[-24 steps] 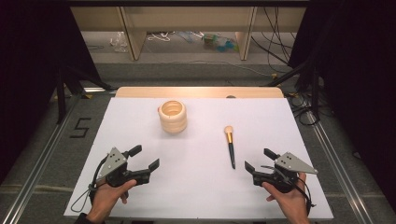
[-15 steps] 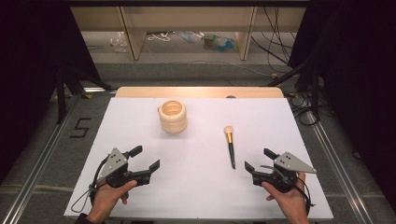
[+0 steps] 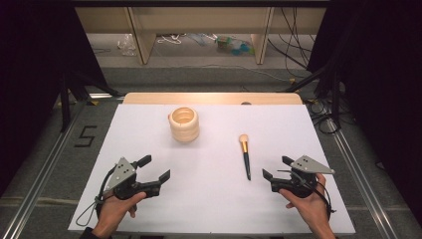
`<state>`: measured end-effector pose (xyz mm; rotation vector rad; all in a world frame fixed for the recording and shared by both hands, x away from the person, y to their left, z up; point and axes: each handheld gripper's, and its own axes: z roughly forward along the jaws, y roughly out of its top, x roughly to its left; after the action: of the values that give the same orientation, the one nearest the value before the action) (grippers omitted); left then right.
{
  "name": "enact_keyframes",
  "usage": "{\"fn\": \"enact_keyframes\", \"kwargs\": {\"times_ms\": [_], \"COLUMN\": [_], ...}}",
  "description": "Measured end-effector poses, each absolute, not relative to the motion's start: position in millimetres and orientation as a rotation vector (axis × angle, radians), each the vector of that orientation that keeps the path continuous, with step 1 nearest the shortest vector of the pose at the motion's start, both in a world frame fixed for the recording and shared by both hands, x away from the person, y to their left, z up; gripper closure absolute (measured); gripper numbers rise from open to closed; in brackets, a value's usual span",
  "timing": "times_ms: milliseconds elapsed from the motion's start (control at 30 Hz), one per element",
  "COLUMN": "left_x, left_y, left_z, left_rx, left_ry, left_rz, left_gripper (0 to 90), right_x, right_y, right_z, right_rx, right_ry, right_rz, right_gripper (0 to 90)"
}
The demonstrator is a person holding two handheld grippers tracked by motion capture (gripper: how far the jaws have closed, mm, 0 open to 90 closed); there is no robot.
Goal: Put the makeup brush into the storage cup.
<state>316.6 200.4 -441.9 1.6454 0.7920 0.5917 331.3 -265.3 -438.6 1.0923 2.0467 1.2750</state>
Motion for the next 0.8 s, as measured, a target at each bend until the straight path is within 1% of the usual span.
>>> {"fn": "enact_keyframes", "kwargs": {"times_ms": [133, 200, 400, 433, 500, 533, 600, 800], "left_x": [315, 316, 314, 314, 314, 316, 314, 315], "left_y": [200, 200, 199, 199, 199, 200, 200, 199], "left_z": [-442, -442, -442, -442, -442, -442, -442, -442], "left_rx": [1.644, 1.643, 1.638, 1.644, 1.643, 1.646, 1.655, 1.657], "left_ry": [0.798, 0.797, 0.804, 0.796, 0.799, 0.772, 0.794, 0.784], "left_rz": [0.589, 0.589, 0.581, 0.586, 0.584, 0.593, 0.592, 0.596], "left_gripper": [15.8, 15.9, 15.9, 16.0, 15.9, 15.9, 15.9, 15.9], "right_x": [342, 348, 367, 376, 378, 384, 392, 401], "right_y": [-261, -261, -260, -263, -262, -262, -262, -253], "right_z": [-432, -430, -422, -420, -420, -421, -424, -425], "right_rx": [1.077, 1.088, 1.122, 1.152, 1.190, 1.219, 1.185, 1.224], "right_ry": [2.128, 2.165, 2.216, 2.210, 2.207, 2.216, 2.232, 2.310], "right_rz": [1.201, 1.158, 1.070, 1.062, 1.064, 1.066, 1.047, 0.967], "right_gripper": [19.9, 24.3, 24.5, 23.3, 23.3, 23.3, 23.1, 25.5]}}
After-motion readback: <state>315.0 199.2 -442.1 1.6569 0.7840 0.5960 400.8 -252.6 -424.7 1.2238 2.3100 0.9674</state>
